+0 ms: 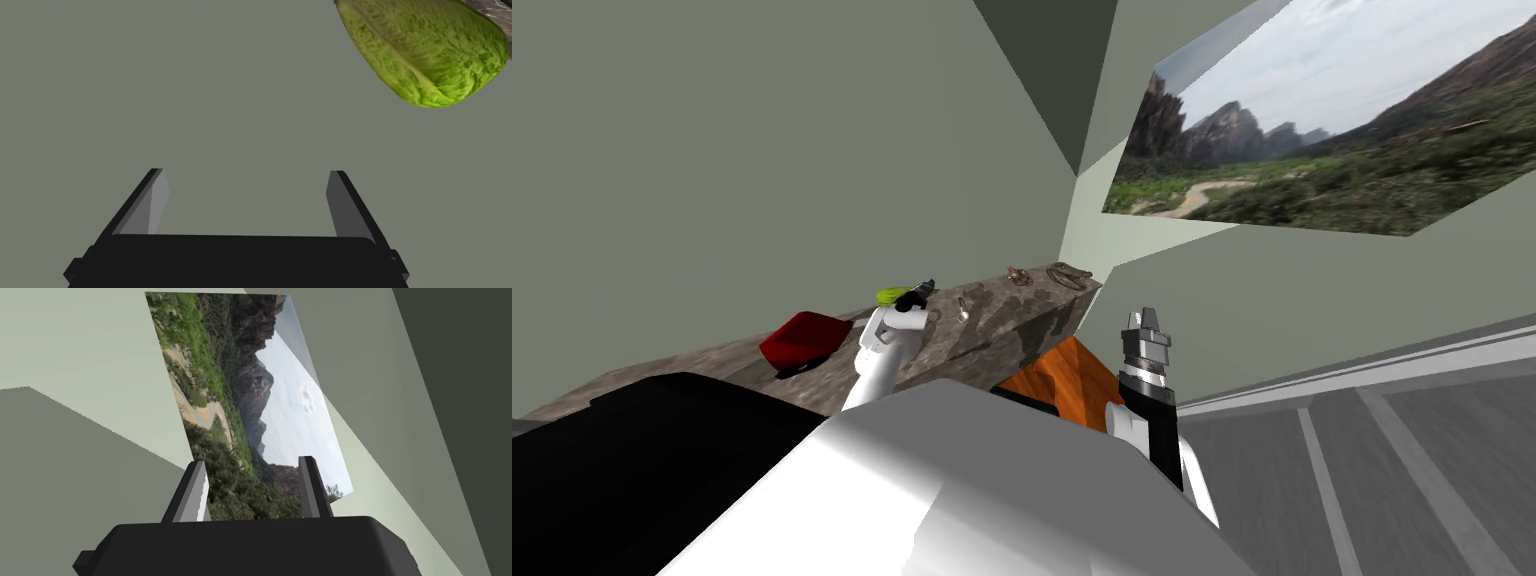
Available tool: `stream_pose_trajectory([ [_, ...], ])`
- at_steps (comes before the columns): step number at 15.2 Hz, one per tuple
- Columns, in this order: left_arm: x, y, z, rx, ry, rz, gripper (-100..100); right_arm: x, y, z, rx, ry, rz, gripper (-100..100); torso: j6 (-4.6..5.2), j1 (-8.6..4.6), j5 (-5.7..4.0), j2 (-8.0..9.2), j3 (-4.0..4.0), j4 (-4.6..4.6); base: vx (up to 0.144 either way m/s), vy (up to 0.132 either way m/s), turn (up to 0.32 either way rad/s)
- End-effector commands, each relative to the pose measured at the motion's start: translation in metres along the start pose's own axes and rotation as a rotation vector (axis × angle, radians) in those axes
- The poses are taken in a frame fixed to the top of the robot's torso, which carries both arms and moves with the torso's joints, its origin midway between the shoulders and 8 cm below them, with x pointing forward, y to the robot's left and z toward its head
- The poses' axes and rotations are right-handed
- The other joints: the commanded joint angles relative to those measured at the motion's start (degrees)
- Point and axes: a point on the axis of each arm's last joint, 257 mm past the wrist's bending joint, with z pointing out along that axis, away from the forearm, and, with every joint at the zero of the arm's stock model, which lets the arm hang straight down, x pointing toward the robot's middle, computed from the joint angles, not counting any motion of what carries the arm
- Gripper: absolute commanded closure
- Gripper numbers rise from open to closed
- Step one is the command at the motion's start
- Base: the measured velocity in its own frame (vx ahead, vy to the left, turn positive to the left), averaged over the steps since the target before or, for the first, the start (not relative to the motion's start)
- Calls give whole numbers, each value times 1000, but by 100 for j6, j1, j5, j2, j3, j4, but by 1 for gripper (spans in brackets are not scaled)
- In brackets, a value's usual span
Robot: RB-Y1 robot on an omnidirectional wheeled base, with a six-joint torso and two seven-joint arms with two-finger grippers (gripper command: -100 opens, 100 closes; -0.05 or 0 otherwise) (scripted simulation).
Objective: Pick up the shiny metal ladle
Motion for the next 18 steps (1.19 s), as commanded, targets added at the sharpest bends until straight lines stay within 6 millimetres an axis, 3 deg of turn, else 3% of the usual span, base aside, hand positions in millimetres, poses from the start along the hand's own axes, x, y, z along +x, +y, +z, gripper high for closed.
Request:
stream_pose_trajectory([
  [1, -1, 17, 4, -57, 17, 14, -100, 0, 0, 0, 0, 0, 0, 0, 0, 0, 0, 0, 0, 0, -29, 37, -366],
  [3, 3, 22, 3, -74, 30, 14, -100, 0, 0, 0, 0, 0, 0, 0, -9, 4, 1, 2, 1, 0, -19, 31, -50],
  [4, -2, 39, 9, -128, 36, 28, -100, 0, 0, 0, 0, 0, 0, 0, -11, 2, 1, 0, 1, 0, -19, 23, -254],
  [7, 4, 46, 8, -156, 59, 27, -100, 0, 0, 0, 0, 0, 0, 0, -7, 4, 1, 0, 0, 0, -20, 34, -178],
  [8, 0, 63, 12, -210, 70, 37, -100, 0, 0, 0, 0, 0, 0, 0, -10, 3, 1, -1, 0, 0, -19, 32, -337],
  [10, 6, 70, 10, -236, 92, 36, -100, 0, 0, 0, 0, 0, 0, 0, -3, 6, 1, 0, 0, 0, -26, 42, -244],
  [11, 2, 85, 13, -281, 102, 43, -100, 0, 0, 0, 0, 0, 0, 0, -9, 6, 2, 0, 0, 0, -36, 41, -302],
  [14, 9, 93, 10, -312, 130, 40, -100, 0, 0, 0, 0, 0, 0, 0, -9, 9, 3, 3, 2, 1, -29, 41, -147],
  [15, 8, 108, 11, -359, 148, 44, -100, 0, 0, 0, 0, 0, 0, 0, -12, 6, 2, 0, 1, 0, -24, 27, -250],
  [18, 14, 114, 8, -385, 172, 42, -100, 0, 0, 0, 0, 0, 0, 0, -8, 8, 2, 0, 0, 0, -23, 37, -170],
])
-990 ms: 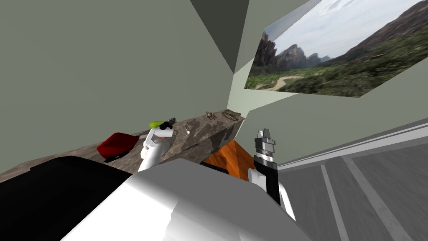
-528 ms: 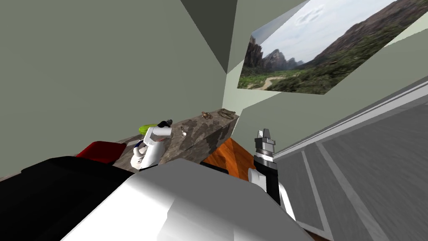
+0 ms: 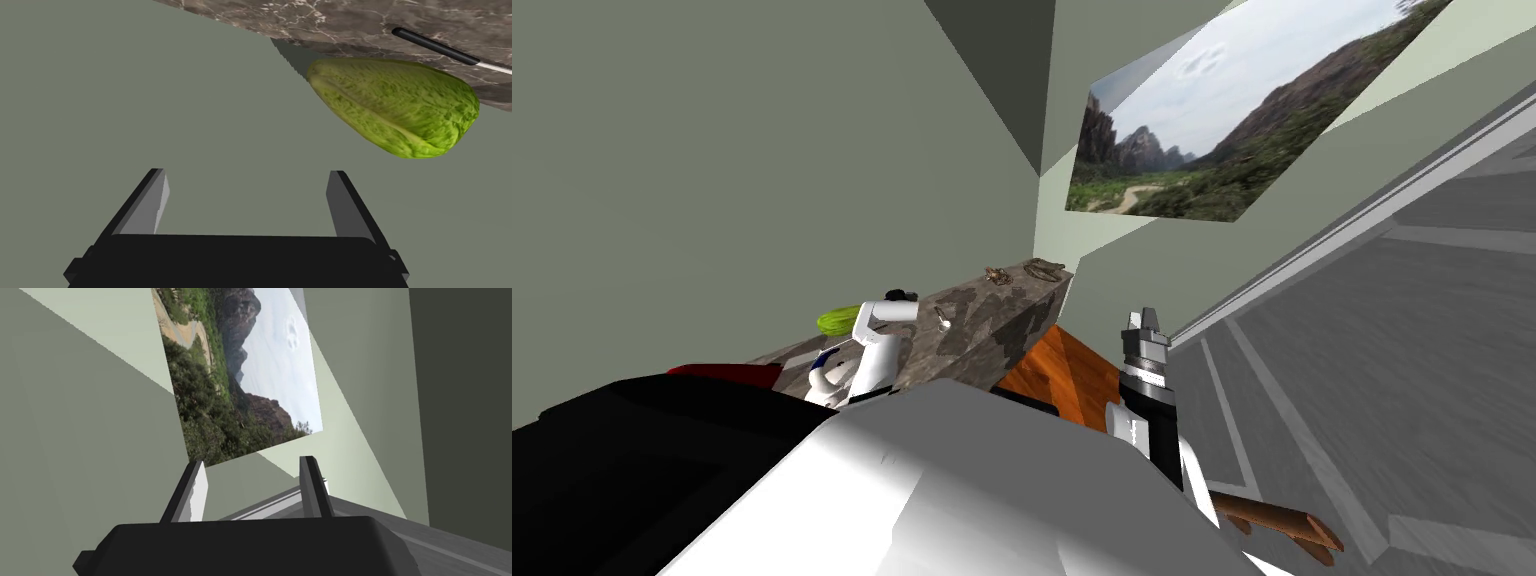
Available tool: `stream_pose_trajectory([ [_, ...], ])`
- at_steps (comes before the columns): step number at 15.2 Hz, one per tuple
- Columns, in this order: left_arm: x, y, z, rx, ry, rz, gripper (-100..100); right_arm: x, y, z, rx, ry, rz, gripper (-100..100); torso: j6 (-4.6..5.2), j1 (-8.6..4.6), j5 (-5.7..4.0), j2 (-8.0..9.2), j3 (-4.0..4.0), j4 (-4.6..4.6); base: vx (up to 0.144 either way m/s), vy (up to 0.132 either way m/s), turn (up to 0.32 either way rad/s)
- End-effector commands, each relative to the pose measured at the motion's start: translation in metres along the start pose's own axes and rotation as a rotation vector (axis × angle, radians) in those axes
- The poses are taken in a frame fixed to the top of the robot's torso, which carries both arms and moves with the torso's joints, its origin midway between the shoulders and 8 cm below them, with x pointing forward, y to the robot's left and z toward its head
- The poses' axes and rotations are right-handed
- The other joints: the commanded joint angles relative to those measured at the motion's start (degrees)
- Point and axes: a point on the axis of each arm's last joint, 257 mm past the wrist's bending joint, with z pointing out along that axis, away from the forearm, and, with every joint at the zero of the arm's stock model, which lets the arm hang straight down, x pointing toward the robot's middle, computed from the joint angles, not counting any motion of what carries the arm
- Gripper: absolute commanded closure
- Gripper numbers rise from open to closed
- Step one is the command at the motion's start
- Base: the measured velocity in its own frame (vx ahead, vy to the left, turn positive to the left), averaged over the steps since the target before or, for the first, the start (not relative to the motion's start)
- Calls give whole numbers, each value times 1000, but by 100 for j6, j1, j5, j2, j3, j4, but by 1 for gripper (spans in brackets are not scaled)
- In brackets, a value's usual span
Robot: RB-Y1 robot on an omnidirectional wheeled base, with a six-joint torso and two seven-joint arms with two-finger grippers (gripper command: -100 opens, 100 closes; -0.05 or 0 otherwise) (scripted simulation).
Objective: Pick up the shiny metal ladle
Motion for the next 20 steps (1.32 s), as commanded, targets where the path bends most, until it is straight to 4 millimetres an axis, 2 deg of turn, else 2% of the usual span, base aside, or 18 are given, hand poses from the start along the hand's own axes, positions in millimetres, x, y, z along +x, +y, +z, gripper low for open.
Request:
stream_pose_trajectory([
  [1, 4, 18, 5, -58, 35, 2, -100, 0, 0, 0, 0, 0, 0, 0, 0, 0, 0, 0, 0, 0, -16, 34, -252],
  [3, 9, 23, 4, -78, 56, 2, -100, 0, 0, 0, 0, 0, 0, 0, 8, 3, 0, 0, -1, 0, -22, 43, -250],
  [4, 10, 34, 9, -114, 77, 2, -100, 0, 0, 0, 0, 0, 0, 0, 3, 3, 1, 0, 0, 0, -37, 47, -351],
  [6, 17, 41, 7, -141, 107, 1, -100, 0, 0, 0, 0, 0, 0, 0, 7, 9, 1, 4, 2, 1, -38, 56, -201],
  [7, 20, 52, 10, -176, 134, 0, -100, 0, 0, 0, 0, 0, 0, 0, 0, 9, 2, 4, 2, 1, -38, 47, -244],
  [10, 26, 58, 8, -199, 160, 0, -100, 0, 0, 0, 0, 0, 0, 0, 2, 7, 1, 4, 2, 1, -30, 40, -147],
  [11, 32, 69, 9, -237, 198, -3, -100, 0, 0, 0, 0, 0, 0, 0, -1, 3, 1, 1, 0, 0, -20, 28, -248],
  [13, 37, 73, 8, -252, 216, -3, -100, 0, 0, 0, 0, 0, 0, 0, 6, 4, 0, 0, 0, 0, -30, 43, -204],
  [14, 43, 83, 8, -284, 253, -6, -100, 0, 0, 0, 0, 0, 0, 0, 1, 5, 1, 0, 0, 0, -44, 51, -210],
  [16, 47, 87, 5, -299, 272, -7, -100, 0, 0, 0, 0, 0, 0, 0, 5, 11, 2, 6, 3, 1, -41, 54, -202],
  [20, 66, 106, 1, -368, 371, -15, -100, 0, 0, 0, 0, 0, 0, 0, 1, 10, 2, 3, 2, 1, -37, 51, -227],
])
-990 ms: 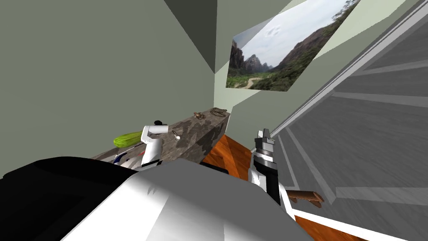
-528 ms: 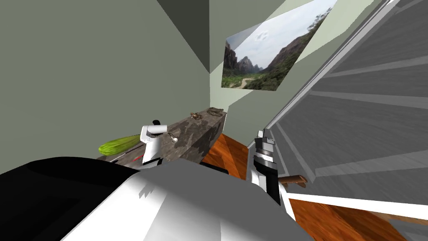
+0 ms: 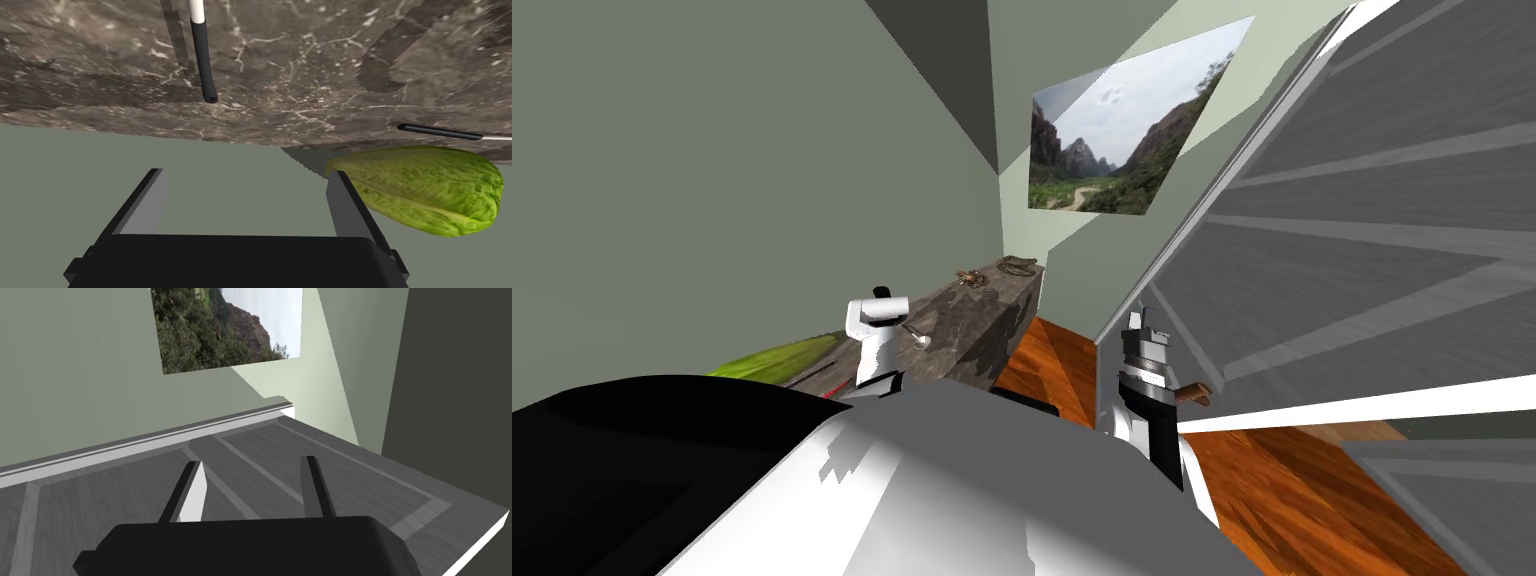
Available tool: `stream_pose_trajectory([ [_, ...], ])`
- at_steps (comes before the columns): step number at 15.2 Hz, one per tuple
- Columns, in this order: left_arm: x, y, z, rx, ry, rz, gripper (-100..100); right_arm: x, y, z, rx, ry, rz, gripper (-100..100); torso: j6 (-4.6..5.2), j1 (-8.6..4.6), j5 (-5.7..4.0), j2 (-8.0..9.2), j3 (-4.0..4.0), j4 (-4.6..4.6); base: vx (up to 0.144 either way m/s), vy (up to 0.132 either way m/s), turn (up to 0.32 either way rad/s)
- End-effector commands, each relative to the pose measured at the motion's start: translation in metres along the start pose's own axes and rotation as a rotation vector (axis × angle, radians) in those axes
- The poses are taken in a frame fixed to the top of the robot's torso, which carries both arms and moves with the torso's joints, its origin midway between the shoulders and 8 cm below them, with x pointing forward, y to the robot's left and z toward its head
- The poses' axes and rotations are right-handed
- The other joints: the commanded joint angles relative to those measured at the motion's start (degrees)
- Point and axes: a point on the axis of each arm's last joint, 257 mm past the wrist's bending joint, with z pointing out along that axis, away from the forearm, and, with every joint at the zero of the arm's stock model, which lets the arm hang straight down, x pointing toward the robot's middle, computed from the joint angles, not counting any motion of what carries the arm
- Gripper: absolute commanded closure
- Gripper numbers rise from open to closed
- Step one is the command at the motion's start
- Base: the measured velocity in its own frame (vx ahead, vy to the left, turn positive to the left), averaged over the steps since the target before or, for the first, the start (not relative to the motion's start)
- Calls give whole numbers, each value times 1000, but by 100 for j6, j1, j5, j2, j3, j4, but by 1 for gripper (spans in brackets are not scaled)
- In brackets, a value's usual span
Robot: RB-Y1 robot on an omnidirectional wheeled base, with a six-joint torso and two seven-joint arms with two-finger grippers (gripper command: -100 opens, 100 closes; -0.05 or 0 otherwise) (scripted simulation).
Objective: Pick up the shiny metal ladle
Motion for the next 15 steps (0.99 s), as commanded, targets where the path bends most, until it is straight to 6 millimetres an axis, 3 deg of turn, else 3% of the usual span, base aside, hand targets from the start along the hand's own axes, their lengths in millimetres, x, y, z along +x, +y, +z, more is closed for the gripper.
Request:
stream_pose_trajectory([
  [1, 11, 10, 2, -34, 51, 1, -100, 0, 0, 0, 0, 0, 0, 0, 0, 0, 0, 0, 0, 0, -34, 56, -258],
  [15, 79, 50, 2, -180, 361, 5, -100, 0, 0, 0, 0, 0, 0, 0, -3, 4, 1, 4, 2, 0, -49, 51, -201],
])
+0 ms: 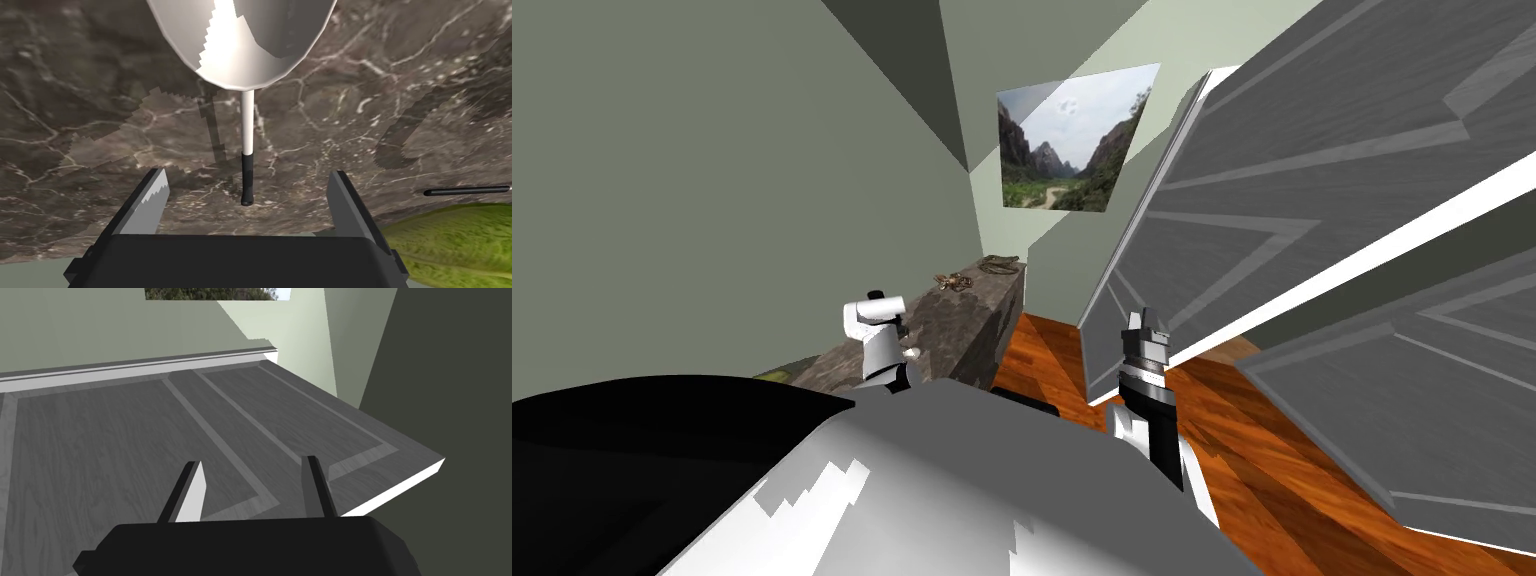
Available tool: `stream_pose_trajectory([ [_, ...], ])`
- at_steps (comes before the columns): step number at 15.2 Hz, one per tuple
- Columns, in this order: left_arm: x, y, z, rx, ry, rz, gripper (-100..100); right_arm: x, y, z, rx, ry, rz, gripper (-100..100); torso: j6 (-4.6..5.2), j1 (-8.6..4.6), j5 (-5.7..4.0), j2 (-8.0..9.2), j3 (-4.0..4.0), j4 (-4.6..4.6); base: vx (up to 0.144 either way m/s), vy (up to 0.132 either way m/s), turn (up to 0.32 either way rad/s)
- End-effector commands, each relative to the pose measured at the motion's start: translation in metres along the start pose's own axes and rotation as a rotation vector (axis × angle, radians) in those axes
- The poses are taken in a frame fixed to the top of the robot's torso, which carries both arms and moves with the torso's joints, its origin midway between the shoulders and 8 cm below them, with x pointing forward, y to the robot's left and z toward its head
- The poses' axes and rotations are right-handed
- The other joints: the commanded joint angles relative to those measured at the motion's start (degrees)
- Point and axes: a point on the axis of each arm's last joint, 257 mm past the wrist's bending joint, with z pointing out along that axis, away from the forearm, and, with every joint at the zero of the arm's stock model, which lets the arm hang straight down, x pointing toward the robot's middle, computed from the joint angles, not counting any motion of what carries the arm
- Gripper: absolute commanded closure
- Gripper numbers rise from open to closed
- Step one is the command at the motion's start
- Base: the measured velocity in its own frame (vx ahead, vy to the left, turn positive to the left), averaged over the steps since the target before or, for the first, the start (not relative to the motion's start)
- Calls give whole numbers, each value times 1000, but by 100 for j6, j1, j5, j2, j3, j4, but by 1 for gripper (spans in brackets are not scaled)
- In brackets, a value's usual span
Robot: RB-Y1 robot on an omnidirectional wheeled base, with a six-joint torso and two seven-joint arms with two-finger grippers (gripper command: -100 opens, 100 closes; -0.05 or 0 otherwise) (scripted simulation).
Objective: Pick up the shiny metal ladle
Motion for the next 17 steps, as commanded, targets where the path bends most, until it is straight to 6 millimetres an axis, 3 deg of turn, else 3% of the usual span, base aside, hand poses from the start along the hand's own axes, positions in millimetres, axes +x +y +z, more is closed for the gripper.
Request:
stream_pose_trajectory([
  [1, 10, 4, 2, -15, 40, 3, -100, 0, 0, 0, 0, 0, 0, 0, 0, 0, 0, 0, 0, 0, -45, 39, -129],
  [8, 15, -3, 14, -13, 35, 9, -100, 0, 0, 0, 0, 0, 0, 0, -4, -12, -2, -12, -7, -3, -24, 22, -14],
  [9, 15, -3, 15, -11, 33, 8, 100, 0, 0, 0, 0, 0, 0, 0, -3, -14, -3, -14, -8, -3, 0, 0, 0],
  [17, 10, 1, 7, -12, 34, 3, 100, 0, 0, 0, 0, 0, 0, 0, -2, -14, 5, -35, -21, -10, 9, -9, -12],
])
